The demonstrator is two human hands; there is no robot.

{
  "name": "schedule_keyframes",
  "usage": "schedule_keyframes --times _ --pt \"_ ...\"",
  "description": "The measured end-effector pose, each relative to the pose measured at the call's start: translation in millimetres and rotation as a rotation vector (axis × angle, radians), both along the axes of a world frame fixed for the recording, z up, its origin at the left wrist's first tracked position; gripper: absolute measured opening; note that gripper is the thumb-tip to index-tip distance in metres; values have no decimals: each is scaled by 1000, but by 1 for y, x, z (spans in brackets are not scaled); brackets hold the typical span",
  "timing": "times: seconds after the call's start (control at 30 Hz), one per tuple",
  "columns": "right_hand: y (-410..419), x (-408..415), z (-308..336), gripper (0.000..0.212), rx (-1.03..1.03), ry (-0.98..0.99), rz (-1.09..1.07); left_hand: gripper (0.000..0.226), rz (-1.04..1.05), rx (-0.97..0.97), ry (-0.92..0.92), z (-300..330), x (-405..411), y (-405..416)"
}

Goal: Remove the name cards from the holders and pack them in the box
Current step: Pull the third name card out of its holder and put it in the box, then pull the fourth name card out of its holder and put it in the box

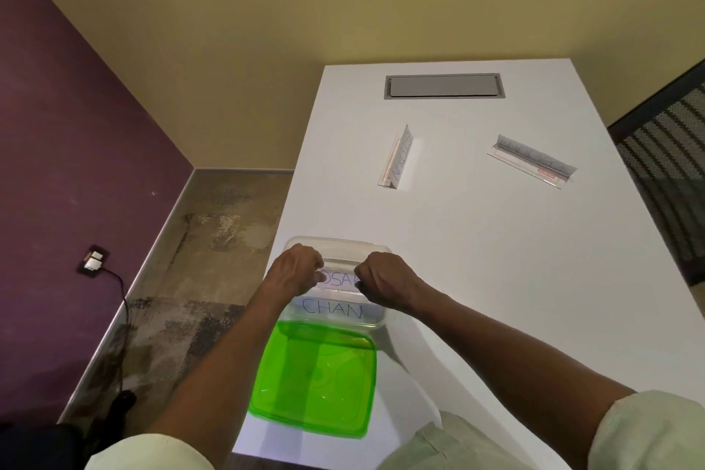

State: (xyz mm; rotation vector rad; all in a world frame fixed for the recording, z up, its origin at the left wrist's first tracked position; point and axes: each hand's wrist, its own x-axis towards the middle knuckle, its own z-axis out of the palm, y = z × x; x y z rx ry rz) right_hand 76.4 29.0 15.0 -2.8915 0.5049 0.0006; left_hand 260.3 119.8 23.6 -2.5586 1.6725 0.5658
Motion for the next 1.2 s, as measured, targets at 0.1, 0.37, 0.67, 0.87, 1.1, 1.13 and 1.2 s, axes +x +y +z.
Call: schedule_keyframes --times 0.1,0.37,0.67,0.87,1.1,1.13,1.2 --pt "-4 -11 8 27 -44 -38 -35 29 42 -97 33 12 -11 -6" --pt "-30 -58 16 34 -77 -96 -201 18 99 -297 127 31 -46 -37" --pt "-77 -127 20 51 -130 -102 -340 14 70 -347 172 37 -90 -84" --pt "-113 -169 11 38 -92 -62 -456 25 44 -324 146 37 -112 -116" --pt "-146 -221 3 35 -42 -69 -590 26 64 -323 192 31 -147 -153" --pt "-151 -228 3 36 -40 -54 -613 25 92 -323 219 30 -153 -159" --pt "-161 -242 3 36 -36 -18 -656 22 121 -335 259 28 -164 -170"
